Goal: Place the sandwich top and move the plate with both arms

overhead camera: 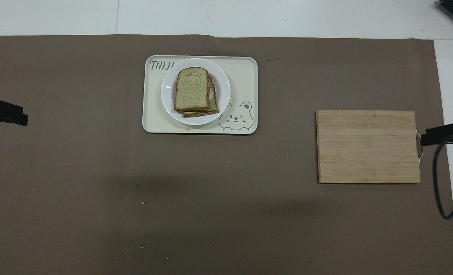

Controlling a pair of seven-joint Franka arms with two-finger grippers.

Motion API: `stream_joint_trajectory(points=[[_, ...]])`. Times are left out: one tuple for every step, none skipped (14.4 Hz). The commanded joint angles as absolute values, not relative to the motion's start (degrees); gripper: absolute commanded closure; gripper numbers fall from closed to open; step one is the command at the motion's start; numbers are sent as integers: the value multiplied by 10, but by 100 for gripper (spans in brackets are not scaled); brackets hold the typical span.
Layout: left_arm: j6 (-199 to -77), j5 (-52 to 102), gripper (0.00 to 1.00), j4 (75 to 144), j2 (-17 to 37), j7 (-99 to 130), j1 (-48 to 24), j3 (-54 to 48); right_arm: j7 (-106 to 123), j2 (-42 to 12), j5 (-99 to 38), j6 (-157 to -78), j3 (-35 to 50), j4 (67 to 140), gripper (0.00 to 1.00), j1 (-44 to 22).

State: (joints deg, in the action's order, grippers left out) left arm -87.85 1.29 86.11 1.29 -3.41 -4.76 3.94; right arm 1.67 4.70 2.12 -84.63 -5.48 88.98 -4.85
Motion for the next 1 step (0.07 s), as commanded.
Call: stream_joint_trajectory(points=[[-867,9,0,858,11,-36,-40,36,7,62,9,-862,-52,910,0,-46]])
